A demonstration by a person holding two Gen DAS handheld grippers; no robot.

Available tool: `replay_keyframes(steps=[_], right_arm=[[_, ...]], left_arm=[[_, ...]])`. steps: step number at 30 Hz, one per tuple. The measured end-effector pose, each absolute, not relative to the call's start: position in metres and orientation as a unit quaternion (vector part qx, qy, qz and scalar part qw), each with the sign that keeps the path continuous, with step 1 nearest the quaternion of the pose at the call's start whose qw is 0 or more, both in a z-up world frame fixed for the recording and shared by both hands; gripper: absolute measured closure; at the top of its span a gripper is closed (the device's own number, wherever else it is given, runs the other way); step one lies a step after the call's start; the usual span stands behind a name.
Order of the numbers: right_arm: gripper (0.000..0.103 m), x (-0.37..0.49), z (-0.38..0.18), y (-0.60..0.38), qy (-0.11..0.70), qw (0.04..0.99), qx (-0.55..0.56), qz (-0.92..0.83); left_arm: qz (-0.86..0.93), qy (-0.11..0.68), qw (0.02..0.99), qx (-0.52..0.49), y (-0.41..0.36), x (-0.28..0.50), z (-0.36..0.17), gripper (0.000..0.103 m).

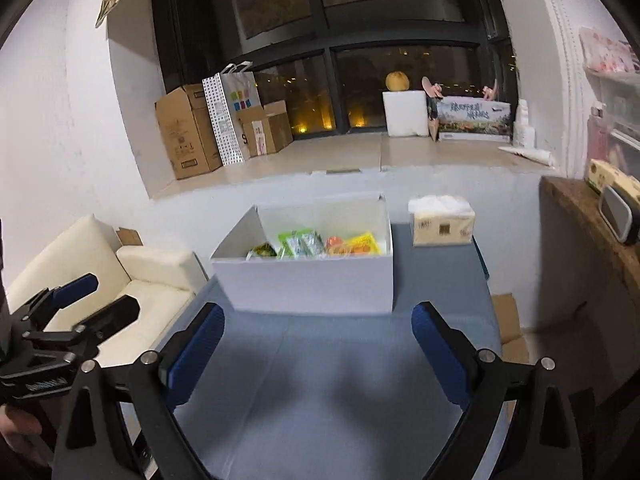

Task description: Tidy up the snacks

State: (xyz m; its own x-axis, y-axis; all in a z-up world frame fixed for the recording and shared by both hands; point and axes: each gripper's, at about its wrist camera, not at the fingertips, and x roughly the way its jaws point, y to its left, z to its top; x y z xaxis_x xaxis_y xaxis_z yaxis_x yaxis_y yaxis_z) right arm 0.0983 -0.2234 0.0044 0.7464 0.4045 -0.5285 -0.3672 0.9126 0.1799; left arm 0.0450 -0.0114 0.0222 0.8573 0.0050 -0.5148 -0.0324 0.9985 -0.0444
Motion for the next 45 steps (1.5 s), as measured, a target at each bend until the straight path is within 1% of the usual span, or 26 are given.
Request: replay_keyframes(steps=[5, 11, 45], right_arm=[[0.005, 0.061, -0.004, -0.221, 0.292, 0.934, 0.042, 0.201], [0.005, 0.043, 0.004, -0.22, 0.285, 0.935, 0.036, 0.208], [0.005, 0.04, 0.009, -0.22, 0.292, 0.935, 0.031, 0.201]], left_arm=[[0.01, 0.265, 0.964, -0.029, -0.013, 0.012, 0.023, 0.0], [0.017, 0.267, 0.963, -0.037, -0.012, 0.001, 0.026, 0.0], [0.013, 0.28, 0.959, -0.037, -0.01, 0.004, 0.022, 0.0]])
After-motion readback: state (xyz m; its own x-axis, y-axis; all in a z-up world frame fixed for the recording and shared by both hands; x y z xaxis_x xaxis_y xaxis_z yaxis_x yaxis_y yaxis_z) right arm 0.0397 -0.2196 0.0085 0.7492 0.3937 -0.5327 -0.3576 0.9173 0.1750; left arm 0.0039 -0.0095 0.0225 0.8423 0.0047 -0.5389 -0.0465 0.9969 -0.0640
